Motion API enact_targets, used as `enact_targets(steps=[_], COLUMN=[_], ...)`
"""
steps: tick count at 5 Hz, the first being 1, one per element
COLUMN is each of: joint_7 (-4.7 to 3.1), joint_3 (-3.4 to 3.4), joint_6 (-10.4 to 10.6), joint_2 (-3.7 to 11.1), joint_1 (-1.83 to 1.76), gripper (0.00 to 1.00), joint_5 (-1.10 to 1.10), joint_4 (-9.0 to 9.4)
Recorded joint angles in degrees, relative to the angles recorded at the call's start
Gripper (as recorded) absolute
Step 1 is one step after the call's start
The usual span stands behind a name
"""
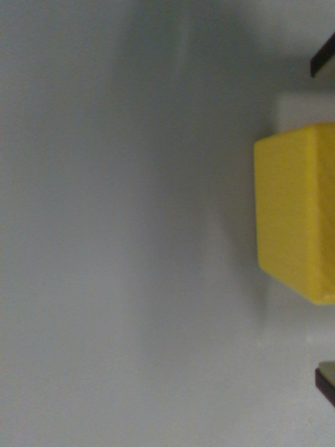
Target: Pick yellow cube
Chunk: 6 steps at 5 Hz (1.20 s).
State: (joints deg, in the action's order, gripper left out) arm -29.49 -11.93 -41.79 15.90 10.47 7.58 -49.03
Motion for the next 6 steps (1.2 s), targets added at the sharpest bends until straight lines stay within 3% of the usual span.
enact_targets(steps=[1, 2, 6], joint_7=[0.0, 0.0, 0.04], joint_3=[0.0, 0.0, -0.01], joint_6=[0.0, 0.0, -0.31], joint_2=[0.0, 0.0, -0.13], joint_1=[0.0, 0.0, -0.01], gripper=[0.0, 1.0, 1.0], joint_5=[0.0, 0.0, -0.04], joint_4=[0.0, 0.0, -0.19])
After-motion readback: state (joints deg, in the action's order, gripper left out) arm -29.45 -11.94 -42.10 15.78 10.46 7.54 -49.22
